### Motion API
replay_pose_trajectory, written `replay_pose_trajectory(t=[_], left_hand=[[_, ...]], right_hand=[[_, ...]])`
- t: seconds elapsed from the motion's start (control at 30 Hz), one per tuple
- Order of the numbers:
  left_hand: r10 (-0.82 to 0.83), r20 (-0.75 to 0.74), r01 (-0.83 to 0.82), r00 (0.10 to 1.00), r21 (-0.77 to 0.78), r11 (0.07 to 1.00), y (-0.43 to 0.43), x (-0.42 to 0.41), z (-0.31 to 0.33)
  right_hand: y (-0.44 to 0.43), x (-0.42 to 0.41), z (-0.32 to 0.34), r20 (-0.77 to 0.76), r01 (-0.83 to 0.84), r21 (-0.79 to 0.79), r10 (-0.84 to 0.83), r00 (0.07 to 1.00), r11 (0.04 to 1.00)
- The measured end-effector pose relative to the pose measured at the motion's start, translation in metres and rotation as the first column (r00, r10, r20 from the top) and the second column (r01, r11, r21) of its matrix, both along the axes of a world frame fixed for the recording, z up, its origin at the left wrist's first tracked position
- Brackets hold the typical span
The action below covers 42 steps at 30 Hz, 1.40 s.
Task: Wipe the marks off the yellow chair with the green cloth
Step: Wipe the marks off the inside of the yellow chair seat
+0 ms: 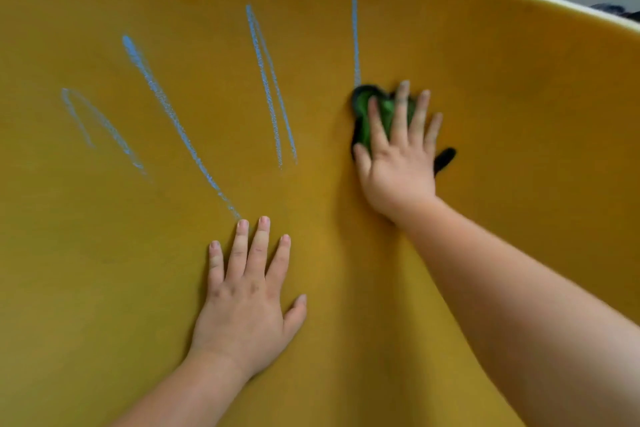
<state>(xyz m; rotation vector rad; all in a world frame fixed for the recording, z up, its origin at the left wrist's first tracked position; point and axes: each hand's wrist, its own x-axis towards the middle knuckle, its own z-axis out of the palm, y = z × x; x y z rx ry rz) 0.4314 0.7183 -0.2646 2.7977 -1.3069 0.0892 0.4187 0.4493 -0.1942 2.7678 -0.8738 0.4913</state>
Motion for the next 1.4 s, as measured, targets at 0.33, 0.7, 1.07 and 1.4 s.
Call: replay_pose_trajectory(t=[0.33,0.7,1.07,1.4], left_hand=[[0.002,0.011,-0.002,1.000,0.006,1.000,0.001,0.000,-0.002],[0.004,0.052,-0.003,0.999,-0.027,1.000,-0.001,0.001,-0.005],[0.017,-0.051,-0.025,0.999,-0.172,0.985,0.003,0.001,0.000],[-0.458,-0.781,-0.751,0.425,-0.586,0.303,0.026,-0.043,0.025]], right_hand=[[-0.070,-0.077,0.036,-0.372,-0.171,-0.315,0.044,0.927,0.933],[-0.014,-0.072,0.004,-0.264,0.150,-0.019,-0.149,0.953,0.989],[-0.032,-0.198,0.043,-0.619,-0.002,-0.147,-0.090,0.780,0.989],[0.099,-0.138,-0.038,-0.451,0.083,0.301,0.065,0.890,0.950]])
